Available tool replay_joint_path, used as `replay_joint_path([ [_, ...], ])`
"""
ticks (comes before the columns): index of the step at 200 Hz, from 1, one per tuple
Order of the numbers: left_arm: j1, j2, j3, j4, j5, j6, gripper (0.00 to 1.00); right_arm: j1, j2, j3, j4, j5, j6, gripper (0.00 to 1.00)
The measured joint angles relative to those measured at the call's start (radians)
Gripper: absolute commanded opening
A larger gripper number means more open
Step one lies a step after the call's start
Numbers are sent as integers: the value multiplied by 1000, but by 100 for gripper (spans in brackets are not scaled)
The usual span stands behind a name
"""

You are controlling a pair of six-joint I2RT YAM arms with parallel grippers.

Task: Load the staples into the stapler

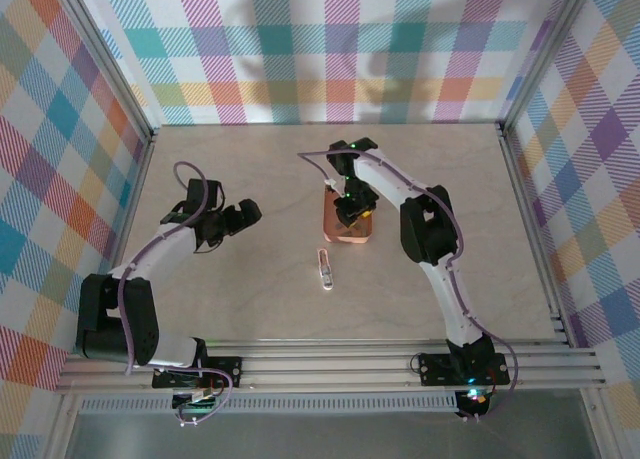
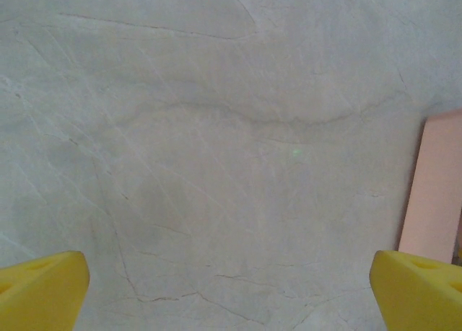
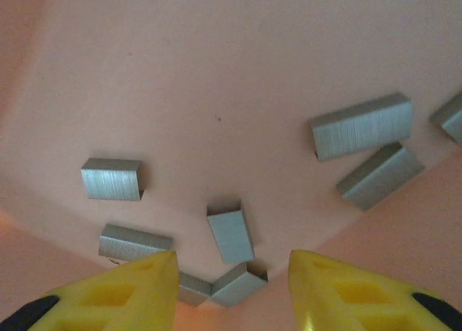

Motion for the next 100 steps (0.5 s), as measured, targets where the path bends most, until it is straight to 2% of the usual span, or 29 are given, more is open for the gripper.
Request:
replay_joint_path([
  [100, 6, -23, -12, -7, 0, 0, 100, 0, 72, 62, 15, 5, -8, 37],
])
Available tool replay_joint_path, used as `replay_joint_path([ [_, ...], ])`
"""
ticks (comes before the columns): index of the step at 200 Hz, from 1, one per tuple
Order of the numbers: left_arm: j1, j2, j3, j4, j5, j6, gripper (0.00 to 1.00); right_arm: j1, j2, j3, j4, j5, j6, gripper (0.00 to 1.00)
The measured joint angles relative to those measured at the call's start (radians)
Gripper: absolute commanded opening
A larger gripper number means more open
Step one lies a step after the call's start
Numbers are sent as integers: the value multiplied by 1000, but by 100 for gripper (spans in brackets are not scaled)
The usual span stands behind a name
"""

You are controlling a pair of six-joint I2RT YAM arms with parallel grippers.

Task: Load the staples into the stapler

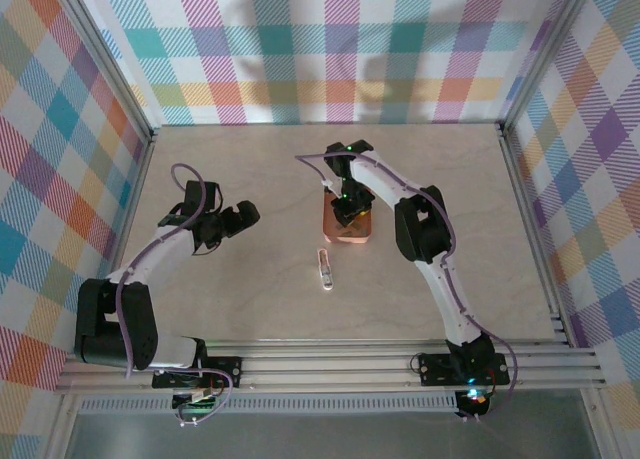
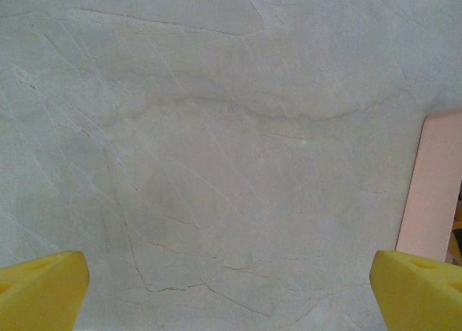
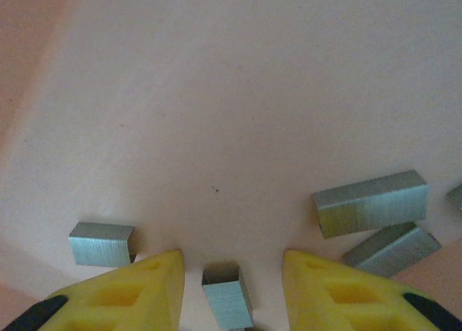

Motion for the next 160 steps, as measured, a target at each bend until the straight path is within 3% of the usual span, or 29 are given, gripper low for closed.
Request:
replay_joint_path([
  [160, 0, 0, -1, 1, 1, 0, 100, 12, 34, 55, -97, 19, 5, 35],
])
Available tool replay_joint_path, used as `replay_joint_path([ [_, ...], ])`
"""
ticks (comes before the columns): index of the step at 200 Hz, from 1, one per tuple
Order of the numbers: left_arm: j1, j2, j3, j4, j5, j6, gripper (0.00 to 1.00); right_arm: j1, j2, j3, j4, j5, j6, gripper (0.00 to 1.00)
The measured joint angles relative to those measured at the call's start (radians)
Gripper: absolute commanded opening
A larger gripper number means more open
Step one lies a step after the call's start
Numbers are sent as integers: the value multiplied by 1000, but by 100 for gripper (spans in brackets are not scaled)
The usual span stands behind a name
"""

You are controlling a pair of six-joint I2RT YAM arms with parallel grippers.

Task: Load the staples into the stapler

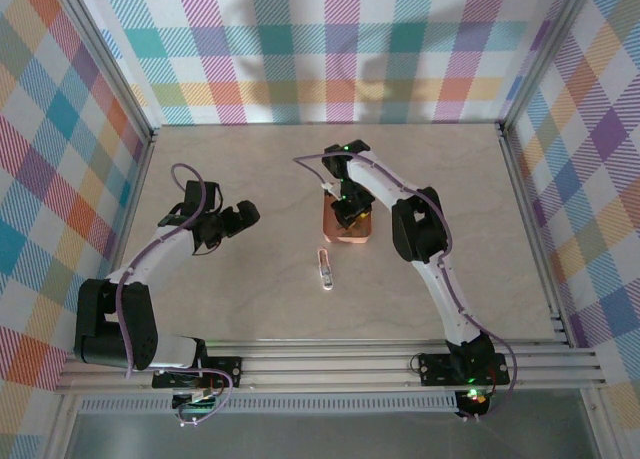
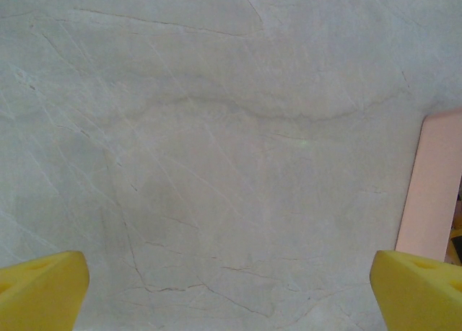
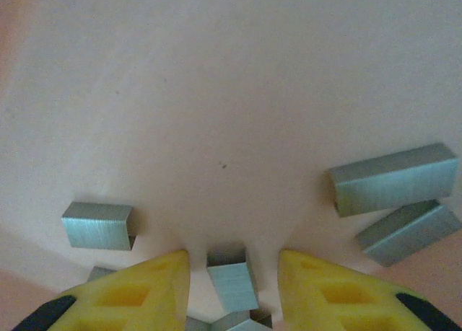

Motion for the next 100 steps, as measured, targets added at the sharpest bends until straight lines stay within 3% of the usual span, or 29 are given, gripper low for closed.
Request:
replay_joint_path([
  [100, 0, -7, -14, 1, -1, 0, 100, 1, 9, 13, 0, -5, 21, 17],
])
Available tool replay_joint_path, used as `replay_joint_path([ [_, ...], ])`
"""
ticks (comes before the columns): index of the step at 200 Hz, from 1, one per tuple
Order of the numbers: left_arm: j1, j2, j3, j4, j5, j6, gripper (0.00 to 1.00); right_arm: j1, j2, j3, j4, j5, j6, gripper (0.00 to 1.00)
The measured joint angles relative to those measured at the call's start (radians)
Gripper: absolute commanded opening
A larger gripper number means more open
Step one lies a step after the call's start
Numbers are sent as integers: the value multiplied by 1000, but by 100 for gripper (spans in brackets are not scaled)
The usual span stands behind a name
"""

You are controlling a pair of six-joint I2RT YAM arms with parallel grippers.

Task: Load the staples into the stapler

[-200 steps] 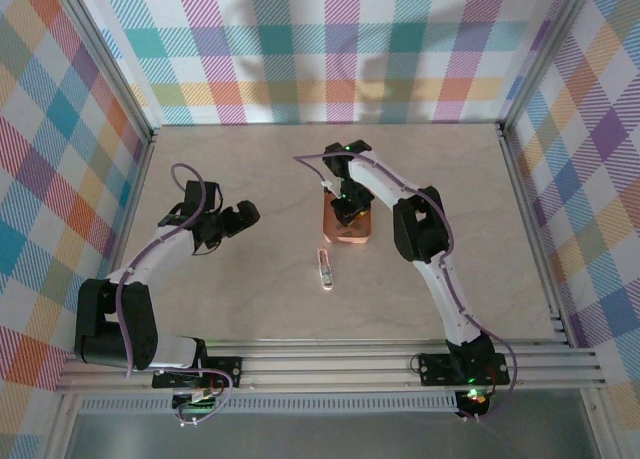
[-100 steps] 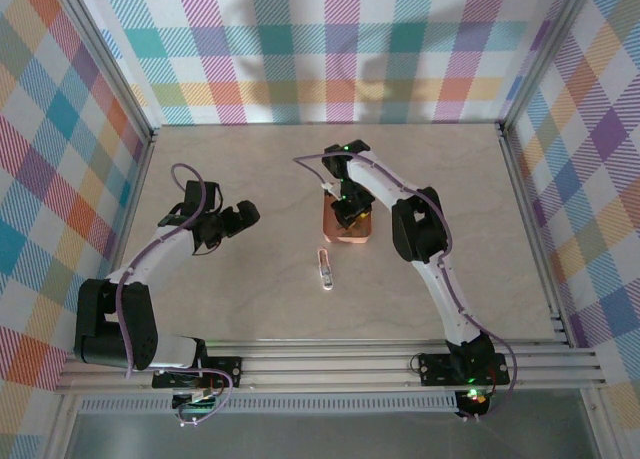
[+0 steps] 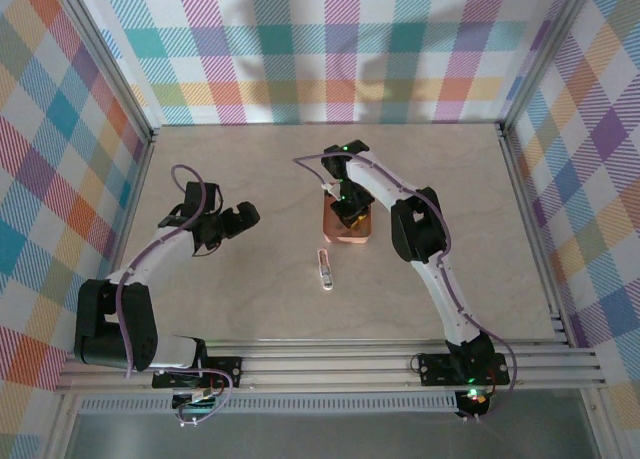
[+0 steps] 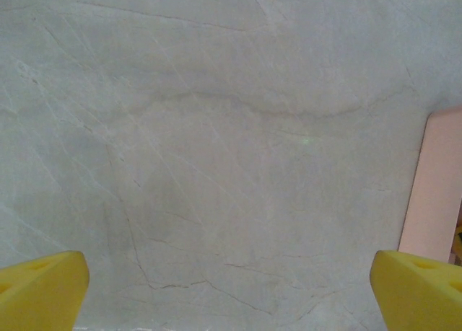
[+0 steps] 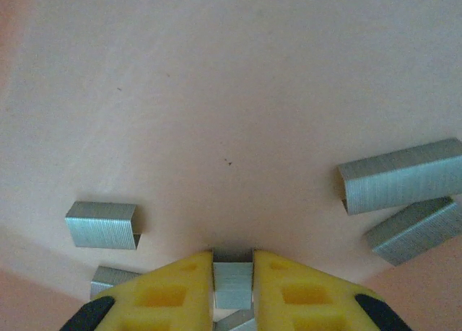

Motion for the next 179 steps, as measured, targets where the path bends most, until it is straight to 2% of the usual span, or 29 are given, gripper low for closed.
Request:
replay_joint_path([
  [41, 0, -64, -53, 6, 4, 0, 100, 0, -45, -34, 90, -5, 47, 16],
  [97, 0, -230, -182, 90, 35, 6, 100, 2, -340, -239, 253, -31, 158, 15],
  [141, 0, -328, -273, 173, 56, 16, 100, 33, -557, -462, 378, -37, 256, 14],
  [179, 0, -368, -362, 289, 98, 15, 100, 105, -723, -718, 504, -5, 396, 14],
])
